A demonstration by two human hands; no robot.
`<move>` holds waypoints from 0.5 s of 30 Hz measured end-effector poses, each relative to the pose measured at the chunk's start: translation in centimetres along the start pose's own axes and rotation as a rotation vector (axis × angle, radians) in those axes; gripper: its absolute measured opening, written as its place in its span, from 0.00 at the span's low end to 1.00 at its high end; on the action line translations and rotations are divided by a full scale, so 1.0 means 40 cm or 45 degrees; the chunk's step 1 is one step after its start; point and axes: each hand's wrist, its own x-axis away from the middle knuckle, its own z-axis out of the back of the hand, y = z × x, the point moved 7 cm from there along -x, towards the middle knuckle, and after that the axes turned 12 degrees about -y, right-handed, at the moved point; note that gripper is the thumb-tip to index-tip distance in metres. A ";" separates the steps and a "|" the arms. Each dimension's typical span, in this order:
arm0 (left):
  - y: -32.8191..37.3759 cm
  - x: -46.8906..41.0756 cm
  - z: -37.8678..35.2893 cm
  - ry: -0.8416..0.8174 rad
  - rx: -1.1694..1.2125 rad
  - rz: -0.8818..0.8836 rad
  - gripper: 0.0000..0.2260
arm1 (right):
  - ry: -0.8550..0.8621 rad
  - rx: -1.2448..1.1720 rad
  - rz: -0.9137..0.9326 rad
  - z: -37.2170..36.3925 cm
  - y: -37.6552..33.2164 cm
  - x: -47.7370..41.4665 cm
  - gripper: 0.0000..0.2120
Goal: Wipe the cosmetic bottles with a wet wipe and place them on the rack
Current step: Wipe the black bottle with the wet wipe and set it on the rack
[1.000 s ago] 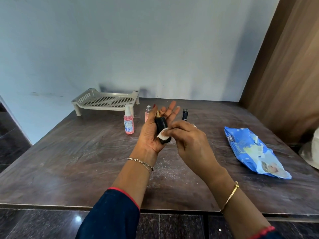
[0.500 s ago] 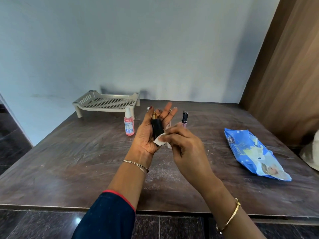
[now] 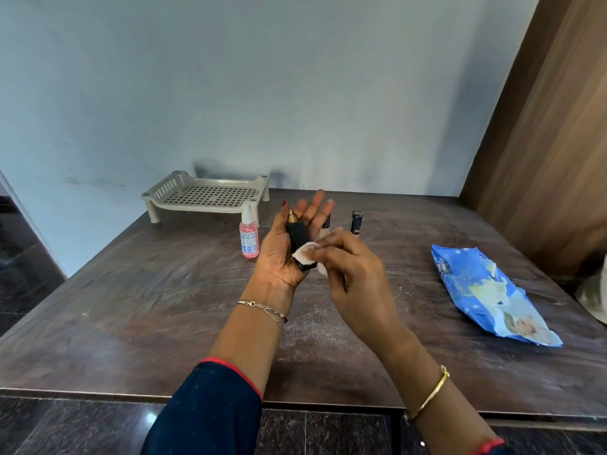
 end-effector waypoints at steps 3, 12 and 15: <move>-0.013 0.006 0.012 0.069 -0.003 0.025 0.16 | 0.047 0.018 0.019 0.001 0.000 0.031 0.11; -0.050 0.020 0.021 0.447 0.205 0.112 0.18 | 0.174 0.098 -0.052 0.003 0.019 0.061 0.12; -0.038 0.016 0.029 0.484 0.225 0.082 0.17 | 0.127 0.133 -0.017 -0.005 0.021 0.071 0.11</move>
